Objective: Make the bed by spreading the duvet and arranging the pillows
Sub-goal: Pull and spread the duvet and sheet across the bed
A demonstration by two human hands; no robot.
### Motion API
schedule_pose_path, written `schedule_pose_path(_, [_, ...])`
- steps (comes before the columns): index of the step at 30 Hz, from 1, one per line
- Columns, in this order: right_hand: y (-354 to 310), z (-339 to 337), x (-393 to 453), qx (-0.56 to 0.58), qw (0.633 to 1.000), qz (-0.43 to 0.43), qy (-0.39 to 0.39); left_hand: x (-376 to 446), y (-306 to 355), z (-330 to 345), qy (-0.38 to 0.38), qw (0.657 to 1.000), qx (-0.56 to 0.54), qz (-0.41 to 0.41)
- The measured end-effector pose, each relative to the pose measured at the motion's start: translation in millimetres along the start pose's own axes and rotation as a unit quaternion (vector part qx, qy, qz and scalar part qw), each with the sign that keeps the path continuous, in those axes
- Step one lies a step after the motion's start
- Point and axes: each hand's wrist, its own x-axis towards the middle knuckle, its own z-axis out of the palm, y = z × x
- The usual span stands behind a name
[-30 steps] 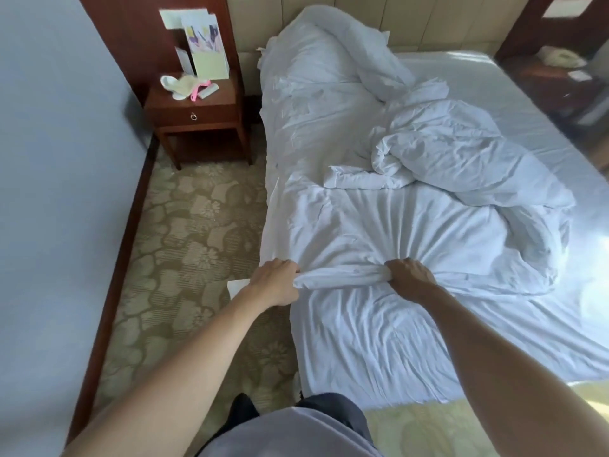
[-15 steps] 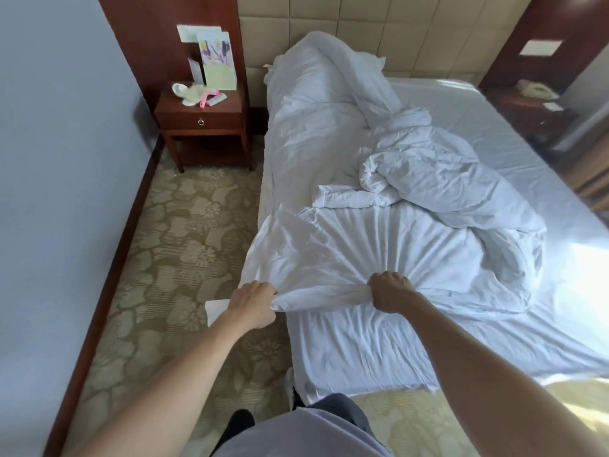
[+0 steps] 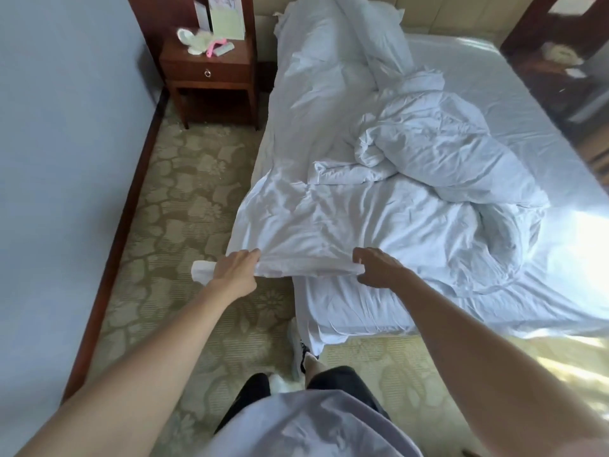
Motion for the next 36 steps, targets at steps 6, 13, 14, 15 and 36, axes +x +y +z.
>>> schedule_pose_path(6, [18,15,-16,0.078,0.996,0.036,0.023,-5,11,-1,-0.047,0.999,-0.002,-0.003])
schedule_pose_path(13, [64,9,-30,0.068,0.997,0.047,-0.011,-1,56,10,-0.100,0.994,-0.045,0.001])
schedule_pose_path(14, [72,9,-30,0.067,0.996,0.049,-0.014,2,63,11,-0.107,0.993,-0.047,0.003])
schedule_pose_path(15, [80,8,-31,0.068,0.996,0.050,-0.018,4,72,12,-0.110,0.993,-0.045,0.006])
schedule_pose_path(36, [420,-43,-125,0.042,0.984,0.176,-0.009,116,442,27,-0.149,0.982,0.012,0.117])
